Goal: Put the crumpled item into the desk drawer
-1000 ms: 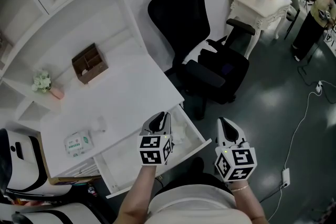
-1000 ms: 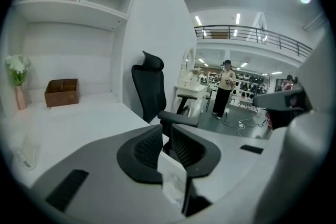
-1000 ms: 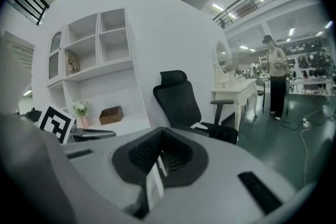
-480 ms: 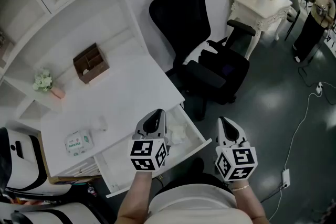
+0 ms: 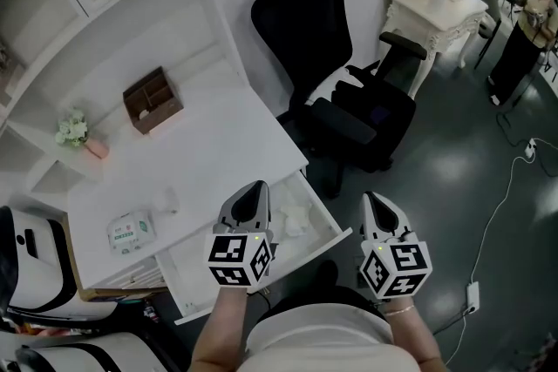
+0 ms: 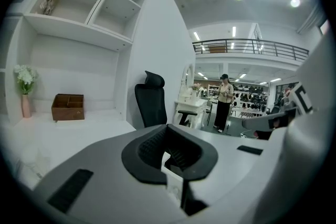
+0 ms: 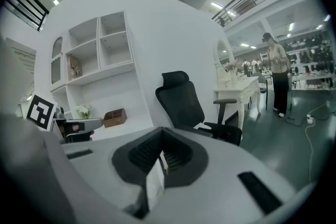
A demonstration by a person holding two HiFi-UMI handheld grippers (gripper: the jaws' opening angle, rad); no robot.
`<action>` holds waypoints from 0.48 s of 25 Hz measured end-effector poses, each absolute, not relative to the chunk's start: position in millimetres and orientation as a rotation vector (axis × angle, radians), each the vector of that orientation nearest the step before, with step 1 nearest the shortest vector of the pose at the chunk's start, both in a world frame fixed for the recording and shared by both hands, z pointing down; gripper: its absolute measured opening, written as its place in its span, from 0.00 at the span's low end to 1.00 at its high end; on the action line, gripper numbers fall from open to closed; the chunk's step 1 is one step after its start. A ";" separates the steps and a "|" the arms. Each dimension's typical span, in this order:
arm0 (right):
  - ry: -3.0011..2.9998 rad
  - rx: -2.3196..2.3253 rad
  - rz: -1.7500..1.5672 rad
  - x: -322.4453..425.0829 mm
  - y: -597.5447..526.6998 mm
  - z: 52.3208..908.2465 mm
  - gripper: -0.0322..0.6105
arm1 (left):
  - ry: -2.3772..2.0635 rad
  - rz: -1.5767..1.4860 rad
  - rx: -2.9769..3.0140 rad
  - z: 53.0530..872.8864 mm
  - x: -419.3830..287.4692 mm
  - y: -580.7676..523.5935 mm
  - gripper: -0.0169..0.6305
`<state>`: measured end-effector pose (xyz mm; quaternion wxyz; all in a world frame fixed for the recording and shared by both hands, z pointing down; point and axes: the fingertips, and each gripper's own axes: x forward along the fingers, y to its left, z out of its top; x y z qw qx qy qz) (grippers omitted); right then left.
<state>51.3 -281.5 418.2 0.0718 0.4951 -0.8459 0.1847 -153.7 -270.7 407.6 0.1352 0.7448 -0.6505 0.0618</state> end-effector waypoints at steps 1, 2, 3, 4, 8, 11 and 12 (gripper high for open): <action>-2.546 1.482 0.551 50.6 -281.2 417.5 0.05 | -1.892 0.184 2.155 407.3 -154.9 -270.0 0.01; -2.551 1.476 0.546 50.0 -280.8 416.7 0.05 | -1.897 0.187 2.153 407.1 -155.8 -269.4 0.02; -2.555 1.471 0.540 49.3 -280.3 416.0 0.05 | -1.899 0.188 2.151 407.1 -156.6 -269.0 0.02; -2.557 1.466 0.533 48.7 -279.8 415.3 0.05 | -1.899 0.186 2.149 407.2 -157.2 -268.8 0.02; -2.559 1.454 0.525 47.8 -279.5 414.6 0.05 | -1.900 0.177 2.138 407.5 -157.4 -268.1 0.02; -2.559 1.447 0.521 48.7 -279.3 415.5 0.05 | -1.902 0.177 2.139 407.8 -155.5 -266.9 0.02; -2.560 1.444 0.518 48.9 -279.1 415.3 0.05 | -1.903 0.177 2.139 407.7 -155.2 -266.4 0.02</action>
